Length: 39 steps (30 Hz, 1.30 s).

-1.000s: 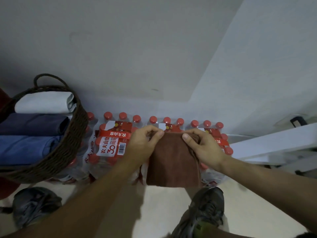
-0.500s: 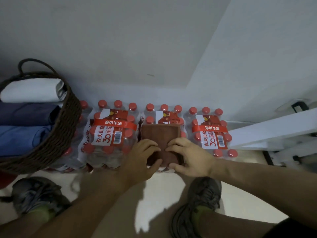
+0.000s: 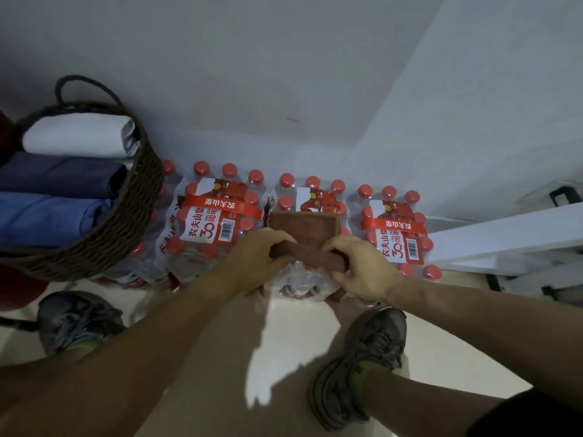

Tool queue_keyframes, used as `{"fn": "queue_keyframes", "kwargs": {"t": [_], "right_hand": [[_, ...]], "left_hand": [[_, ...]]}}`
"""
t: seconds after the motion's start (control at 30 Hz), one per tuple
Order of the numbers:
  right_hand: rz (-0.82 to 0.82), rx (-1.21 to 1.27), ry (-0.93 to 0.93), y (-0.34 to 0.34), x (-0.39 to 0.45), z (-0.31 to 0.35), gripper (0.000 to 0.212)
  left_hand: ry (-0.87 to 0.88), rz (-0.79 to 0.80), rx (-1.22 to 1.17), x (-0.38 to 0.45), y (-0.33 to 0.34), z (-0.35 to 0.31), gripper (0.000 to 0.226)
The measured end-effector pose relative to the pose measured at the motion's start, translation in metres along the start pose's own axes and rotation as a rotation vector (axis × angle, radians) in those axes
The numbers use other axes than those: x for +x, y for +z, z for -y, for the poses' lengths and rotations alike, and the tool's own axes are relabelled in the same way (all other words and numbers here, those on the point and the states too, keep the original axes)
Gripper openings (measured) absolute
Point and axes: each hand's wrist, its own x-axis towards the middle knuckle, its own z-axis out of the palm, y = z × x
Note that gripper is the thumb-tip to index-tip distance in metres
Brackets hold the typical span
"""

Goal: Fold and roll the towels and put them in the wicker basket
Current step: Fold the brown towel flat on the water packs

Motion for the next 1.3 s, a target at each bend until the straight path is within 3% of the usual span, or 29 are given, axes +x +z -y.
{"fn": "queue_keyframes", "kwargs": {"t": [0.17, 0.3, 0.4, 0.67, 0.77, 0.87, 1.03, 1.17, 1.23, 1.3], "right_hand": [[-0.023, 0.394, 0.309, -0.017, 0.020, 0.008, 0.021], [-0.040, 0.628, 0.491, -0.015, 0.026, 0.011, 0.016], [-0.079, 0.664, 0.538, -0.009, 0.028, 0.013, 0.009], [-0.145, 0.560, 0.580, 0.000, 0.033, 0.010, 0.021], [-0.134, 0.548, 0.576, 0.000, 0.034, 0.009, 0.020], [-0.120, 0.568, 0.585, -0.003, 0.035, 0.009, 0.017], [-0.122, 0.574, 0.614, -0.009, 0.032, 0.015, 0.022], [-0.007, 0.596, 0.641, -0.028, 0.029, 0.016, 0.026], [0.111, 0.483, 0.584, -0.042, 0.030, 0.022, 0.045], [0.188, 0.321, 0.450, -0.055, 0.031, 0.034, 0.078]], "left_hand": [[-0.283, -0.129, -0.064, 0.014, -0.004, 0.007, 0.022], [-0.392, -0.128, 0.017, 0.022, 0.002, 0.010, 0.023], [-0.428, -0.131, 0.107, 0.029, 0.005, 0.010, 0.026], [-0.483, -0.148, 0.259, 0.041, 0.003, 0.006, 0.052], [-0.547, -0.065, 0.329, 0.041, 0.005, 0.004, 0.057], [-0.621, 0.033, 0.129, 0.044, 0.006, 0.002, 0.051], [-0.684, -0.127, -0.326, 0.046, -0.006, -0.006, 0.026], [-0.722, 0.088, -0.597, 0.042, -0.022, -0.025, 0.043], [-0.595, 0.132, -0.606, 0.041, -0.034, -0.035, 0.045], [-0.463, 0.112, -0.438, 0.044, -0.053, -0.050, 0.038]]}}
